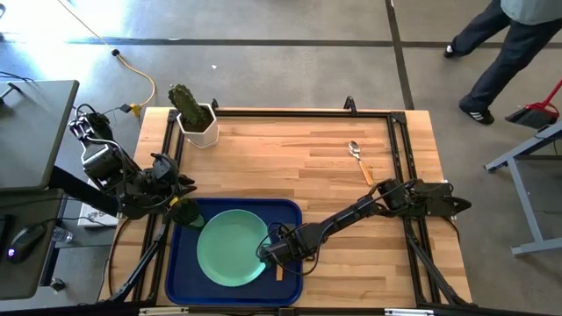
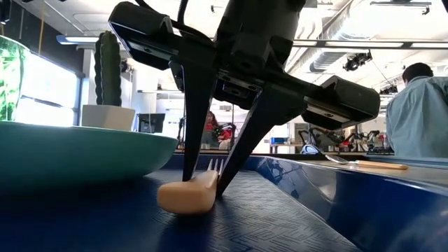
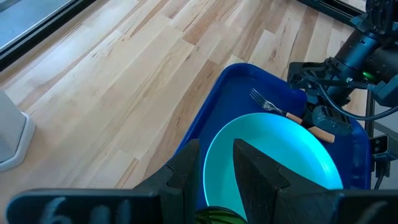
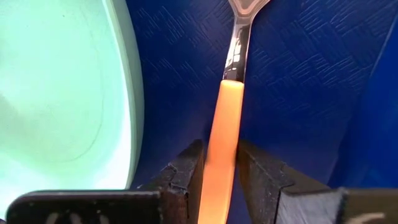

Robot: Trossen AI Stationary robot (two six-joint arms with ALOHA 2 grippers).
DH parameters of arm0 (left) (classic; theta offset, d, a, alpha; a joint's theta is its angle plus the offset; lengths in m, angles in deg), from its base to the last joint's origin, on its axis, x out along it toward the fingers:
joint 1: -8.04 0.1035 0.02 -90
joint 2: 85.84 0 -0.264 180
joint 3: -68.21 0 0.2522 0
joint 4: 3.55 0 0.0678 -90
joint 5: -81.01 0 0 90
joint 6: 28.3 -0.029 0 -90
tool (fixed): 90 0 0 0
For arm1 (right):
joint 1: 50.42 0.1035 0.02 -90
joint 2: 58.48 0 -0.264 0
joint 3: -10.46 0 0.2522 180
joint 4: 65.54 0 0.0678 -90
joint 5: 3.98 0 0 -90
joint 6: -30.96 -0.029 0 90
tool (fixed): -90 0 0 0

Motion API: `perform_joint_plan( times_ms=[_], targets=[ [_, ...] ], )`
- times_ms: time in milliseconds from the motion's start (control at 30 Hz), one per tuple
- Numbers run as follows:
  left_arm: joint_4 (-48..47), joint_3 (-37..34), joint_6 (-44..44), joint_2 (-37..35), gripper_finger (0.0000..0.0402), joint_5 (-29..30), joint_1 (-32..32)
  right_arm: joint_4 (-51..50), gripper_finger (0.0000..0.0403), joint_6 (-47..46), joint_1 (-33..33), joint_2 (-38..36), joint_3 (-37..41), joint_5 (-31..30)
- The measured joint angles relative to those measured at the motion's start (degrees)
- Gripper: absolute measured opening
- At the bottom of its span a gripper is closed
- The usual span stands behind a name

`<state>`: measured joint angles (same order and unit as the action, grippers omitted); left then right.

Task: Pick and place plate/cup/fork/spoon on tray
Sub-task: Put the yellow fork on the blue tray to the right of the green plate

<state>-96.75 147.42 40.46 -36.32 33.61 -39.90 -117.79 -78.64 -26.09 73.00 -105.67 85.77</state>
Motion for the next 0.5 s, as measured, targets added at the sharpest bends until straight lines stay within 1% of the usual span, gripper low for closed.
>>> perform_joint_plan(
  times_ms=[500],
  targets=[
    [0.00,0.00,0.00,-0.02,0.0085,0.00,0.00,-0.10,0.0090,0.07,0.02,-0.66,0.07,-0.22]
  ],
)
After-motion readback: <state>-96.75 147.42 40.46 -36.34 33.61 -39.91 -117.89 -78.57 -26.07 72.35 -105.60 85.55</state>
